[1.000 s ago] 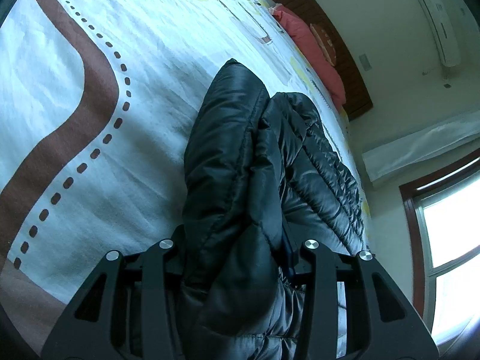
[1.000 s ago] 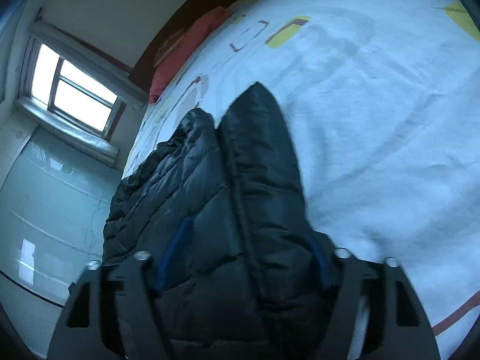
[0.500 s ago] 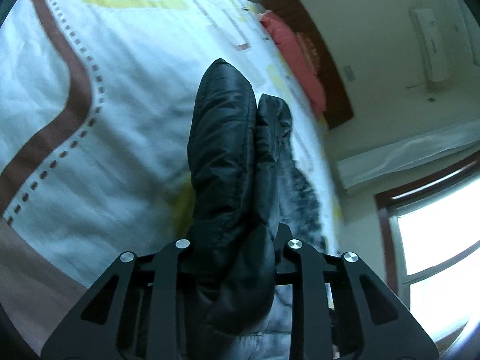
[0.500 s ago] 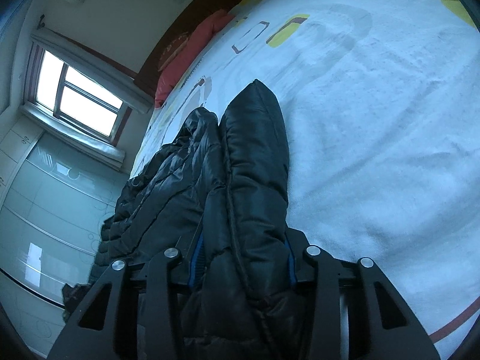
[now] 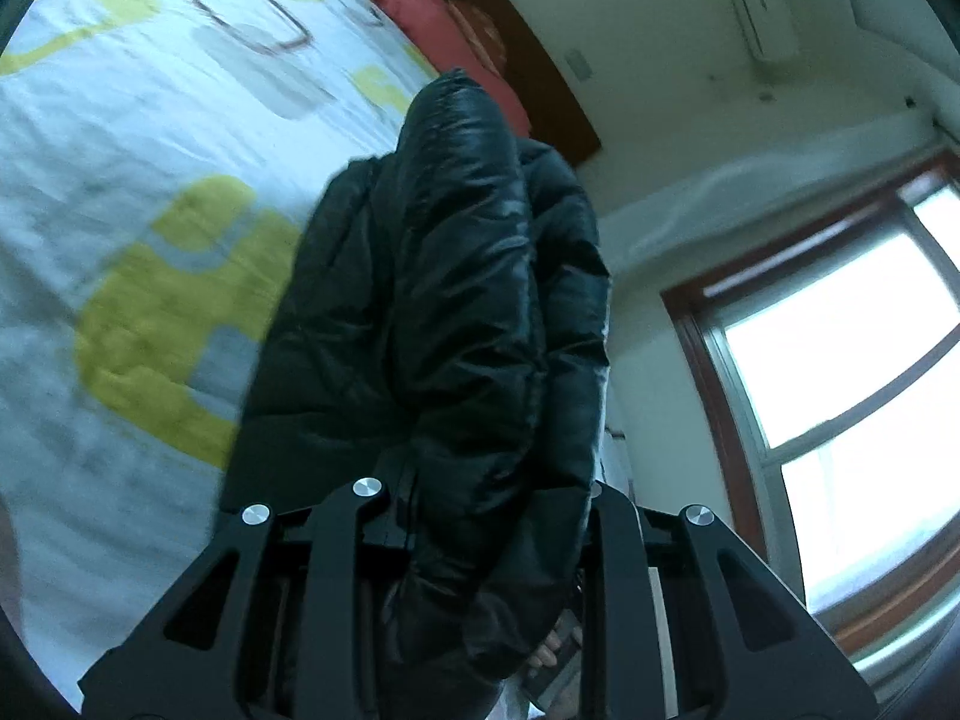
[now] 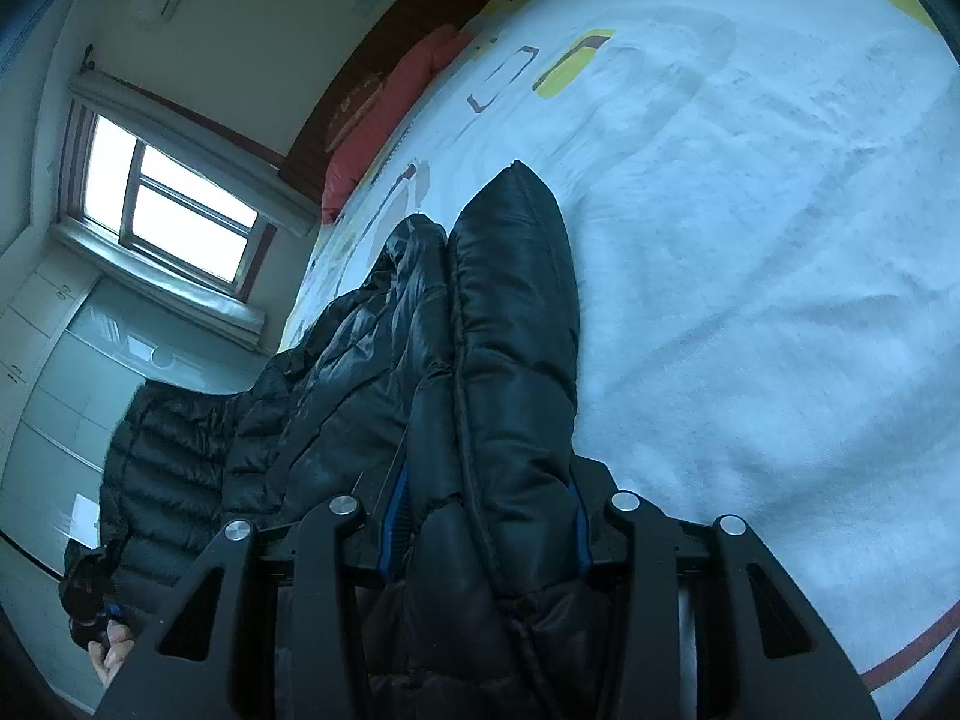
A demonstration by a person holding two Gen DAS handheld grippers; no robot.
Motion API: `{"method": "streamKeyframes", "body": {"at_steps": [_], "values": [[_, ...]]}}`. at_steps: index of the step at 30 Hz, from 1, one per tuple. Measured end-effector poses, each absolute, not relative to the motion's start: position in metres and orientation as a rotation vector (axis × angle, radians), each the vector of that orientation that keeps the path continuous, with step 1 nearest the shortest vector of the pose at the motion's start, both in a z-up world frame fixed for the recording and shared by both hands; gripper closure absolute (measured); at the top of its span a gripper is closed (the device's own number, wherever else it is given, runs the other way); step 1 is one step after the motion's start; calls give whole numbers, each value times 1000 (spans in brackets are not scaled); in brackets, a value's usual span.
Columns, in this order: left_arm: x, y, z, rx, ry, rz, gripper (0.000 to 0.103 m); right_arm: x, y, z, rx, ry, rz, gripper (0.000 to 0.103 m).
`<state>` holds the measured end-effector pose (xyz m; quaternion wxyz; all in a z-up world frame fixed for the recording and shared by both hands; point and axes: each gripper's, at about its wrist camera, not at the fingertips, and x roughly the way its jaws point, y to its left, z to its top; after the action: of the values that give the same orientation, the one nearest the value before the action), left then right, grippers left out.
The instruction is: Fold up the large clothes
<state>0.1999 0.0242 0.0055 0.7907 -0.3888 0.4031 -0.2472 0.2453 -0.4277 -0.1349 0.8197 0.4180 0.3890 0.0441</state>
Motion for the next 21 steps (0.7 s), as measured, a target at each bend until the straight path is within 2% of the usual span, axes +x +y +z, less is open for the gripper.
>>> {"method": "streamKeyframes", "body": {"at_steps": [12,21], "values": [[207,-86,5,-763,958,-655,79,231,-440,-139,919,817,112,62],[210,-165,-20,-682,1044,-704,79,223,-448,-142,943,814,133,62]]}}
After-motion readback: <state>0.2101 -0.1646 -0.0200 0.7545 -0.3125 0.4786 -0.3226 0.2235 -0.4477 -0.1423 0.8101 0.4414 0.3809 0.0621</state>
